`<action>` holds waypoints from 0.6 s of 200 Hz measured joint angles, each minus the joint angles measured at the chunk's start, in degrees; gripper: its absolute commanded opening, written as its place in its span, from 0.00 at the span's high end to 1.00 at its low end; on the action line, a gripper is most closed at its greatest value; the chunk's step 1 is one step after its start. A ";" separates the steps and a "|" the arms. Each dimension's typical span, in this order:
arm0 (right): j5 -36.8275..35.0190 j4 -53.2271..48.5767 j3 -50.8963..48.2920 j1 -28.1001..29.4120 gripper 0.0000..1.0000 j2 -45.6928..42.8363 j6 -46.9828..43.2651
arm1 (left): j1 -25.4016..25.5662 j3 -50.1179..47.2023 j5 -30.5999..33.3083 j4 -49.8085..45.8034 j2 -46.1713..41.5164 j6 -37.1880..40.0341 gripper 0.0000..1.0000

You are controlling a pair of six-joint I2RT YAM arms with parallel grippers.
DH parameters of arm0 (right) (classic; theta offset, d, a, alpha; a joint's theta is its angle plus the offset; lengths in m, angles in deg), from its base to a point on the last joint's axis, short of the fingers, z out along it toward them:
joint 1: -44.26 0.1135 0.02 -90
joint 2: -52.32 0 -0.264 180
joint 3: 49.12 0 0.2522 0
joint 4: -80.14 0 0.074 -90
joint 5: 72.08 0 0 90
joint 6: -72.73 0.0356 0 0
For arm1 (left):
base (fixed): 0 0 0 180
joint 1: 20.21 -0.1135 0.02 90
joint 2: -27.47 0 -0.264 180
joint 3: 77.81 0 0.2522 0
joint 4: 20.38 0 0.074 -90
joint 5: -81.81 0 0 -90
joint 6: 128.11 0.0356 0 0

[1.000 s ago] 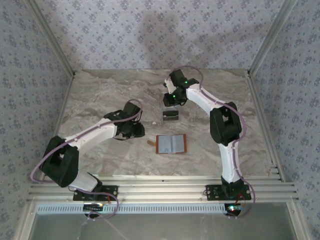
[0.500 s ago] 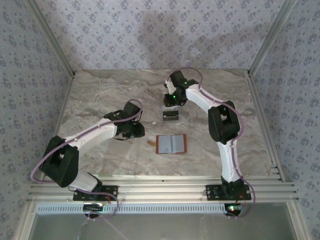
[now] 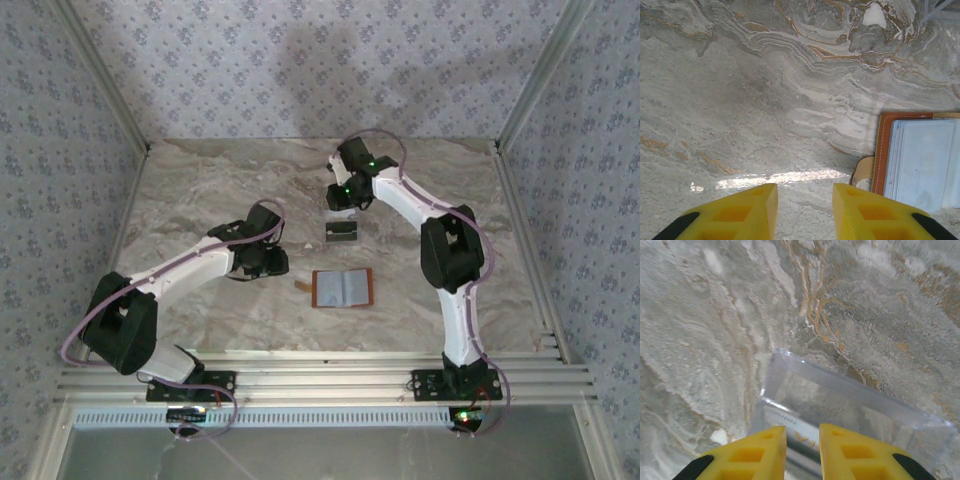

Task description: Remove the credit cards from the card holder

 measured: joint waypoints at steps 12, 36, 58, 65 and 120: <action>-0.42 -0.35 -0.31 0.28 0.74 -2.08 0.00 | 0.00 0.02 0.00 0.04 0.00 0.02 0.65; -0.81 -1.66 -2.64 0.96 0.74 -6.36 0.42 | 0.00 0.02 -0.04 0.20 0.00 0.02 0.65; -0.81 -3.85 -5.73 1.60 0.74 -9.03 2.29 | 0.00 0.02 -0.07 1.07 0.02 0.02 0.65; -0.85 -4.68 -7.02 1.88 0.73 -9.66 3.04 | 0.00 0.02 -0.07 1.42 0.07 0.02 0.65; -1.92 -6.84 -22.38 7.13 0.72 -15.85 10.16 | -0.57 0.02 -0.48 4.63 0.09 0.57 0.59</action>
